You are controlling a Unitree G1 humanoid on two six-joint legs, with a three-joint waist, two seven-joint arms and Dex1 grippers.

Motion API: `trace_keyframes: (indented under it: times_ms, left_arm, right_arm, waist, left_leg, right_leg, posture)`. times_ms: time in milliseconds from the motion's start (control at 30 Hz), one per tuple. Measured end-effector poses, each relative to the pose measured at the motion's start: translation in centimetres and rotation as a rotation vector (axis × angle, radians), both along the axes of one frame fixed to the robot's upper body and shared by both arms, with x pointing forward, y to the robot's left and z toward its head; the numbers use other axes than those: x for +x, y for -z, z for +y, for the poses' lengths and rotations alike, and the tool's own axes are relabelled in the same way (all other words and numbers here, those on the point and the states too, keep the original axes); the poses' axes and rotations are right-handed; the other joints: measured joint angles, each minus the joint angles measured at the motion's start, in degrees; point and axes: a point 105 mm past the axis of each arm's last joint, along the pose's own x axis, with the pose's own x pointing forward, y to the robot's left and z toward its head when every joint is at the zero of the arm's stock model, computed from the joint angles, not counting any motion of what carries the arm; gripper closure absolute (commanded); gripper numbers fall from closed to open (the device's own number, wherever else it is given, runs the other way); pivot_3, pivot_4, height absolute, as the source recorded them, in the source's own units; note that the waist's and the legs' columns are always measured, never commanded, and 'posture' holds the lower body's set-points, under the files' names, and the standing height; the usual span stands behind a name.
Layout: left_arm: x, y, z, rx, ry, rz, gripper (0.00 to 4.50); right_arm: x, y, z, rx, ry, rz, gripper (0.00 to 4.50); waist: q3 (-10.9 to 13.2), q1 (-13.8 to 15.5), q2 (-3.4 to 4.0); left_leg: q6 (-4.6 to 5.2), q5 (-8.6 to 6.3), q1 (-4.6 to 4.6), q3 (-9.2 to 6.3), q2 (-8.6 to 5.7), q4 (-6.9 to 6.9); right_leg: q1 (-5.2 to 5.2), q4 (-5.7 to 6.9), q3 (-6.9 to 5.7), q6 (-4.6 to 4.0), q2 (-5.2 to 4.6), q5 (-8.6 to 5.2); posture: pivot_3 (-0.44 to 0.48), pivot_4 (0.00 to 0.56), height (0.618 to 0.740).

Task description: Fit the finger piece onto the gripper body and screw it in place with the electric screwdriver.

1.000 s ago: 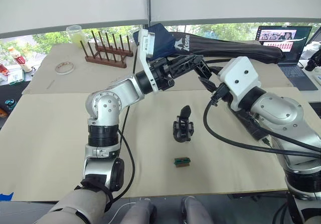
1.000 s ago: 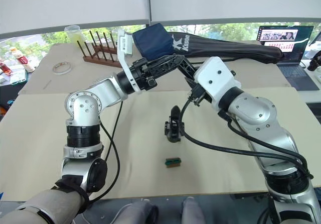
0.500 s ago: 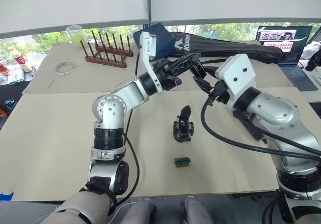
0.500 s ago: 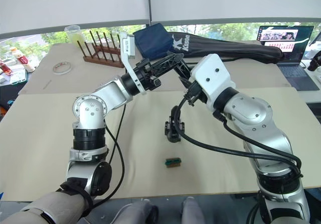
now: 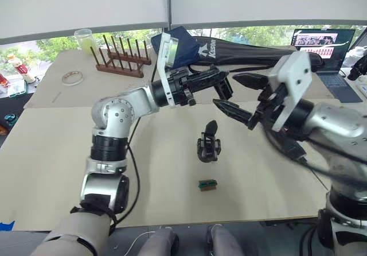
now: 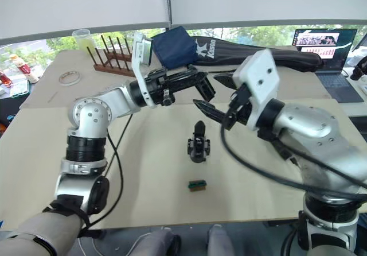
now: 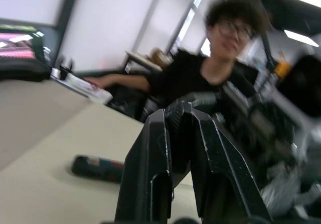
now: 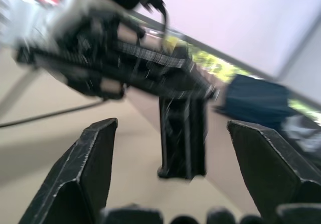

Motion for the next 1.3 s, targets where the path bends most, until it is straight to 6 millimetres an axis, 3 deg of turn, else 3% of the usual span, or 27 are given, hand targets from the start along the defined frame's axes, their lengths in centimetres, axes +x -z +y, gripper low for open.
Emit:
trace_keyframes:
  times_ms: [100, 233, 467, 833, 1300]
  left_arm:
    - [-1.2, 0.2, 0.5, 0.085, 0.135, -0.043, 4.44]
    - [-1.4, -0.1, 0.2, 0.124, 0.217, -0.063, 4.44]
    - [-0.9, 0.0, 0.1, 0.143, 0.245, -0.056, 4.44]
    - [-1.3, -0.3, 0.0, 0.139, 0.285, -0.071, 4.44]
    - [-1.3, -0.3, 0.3, 0.145, 0.282, -0.078, 4.44]
  right_arm:
    - [-1.0, -0.4, -0.5, 0.009, -0.121, 0.17, 0.58]
    - [-1.1, 0.9, -0.5, 0.03, -0.199, 0.364, 0.58]
    - [-0.8, 1.5, 0.4, -0.004, -0.246, 0.447, 0.58]
    - [-0.1, 1.6, 1.0, -0.03, -0.251, 0.45, 4.1]
    - [0.1, 1.5, 1.4, -0.055, -0.273, 0.413, 4.1]
  waist:
    - [0.0, 0.13, 0.0]
    - [0.0, 0.29, 0.0]
    - [0.0, -0.03, 0.0]
    - [0.0, -0.12, 0.0]
    - [0.0, -0.26, 0.0]
  left_leg:
    - [0.01, -0.01, 0.0, -0.06, 0.0, -0.03]
    - [0.02, -0.01, -0.02, -0.06, -0.01, -0.03]
    - [0.02, -0.01, -0.08, -0.05, 0.01, -0.03]
    - [0.02, -0.01, -0.16, -0.05, -0.01, 0.0]
    - [0.02, -0.01, -0.17, -0.05, 0.0, 0.0]
  right_leg:
    - [0.05, -0.04, 0.01, -0.01, -0.09, 0.0]
    - [0.07, -0.07, 0.08, -0.01, -0.23, 0.0]
    - [-0.03, -0.02, 0.09, 0.0, -0.23, 0.0]
    - [-0.11, -0.01, 0.09, 0.0, -0.25, 0.0]
    - [-0.13, 0.02, 0.08, 0.0, -0.24, 0.0]
  posture:
    - [0.0, 0.15, 0.74]
    - [0.0, 0.15, 0.74]
    - [0.0, 0.15, 0.74]
    - [0.0, 0.15, 0.74]
    - [0.0, 0.15, 0.74]
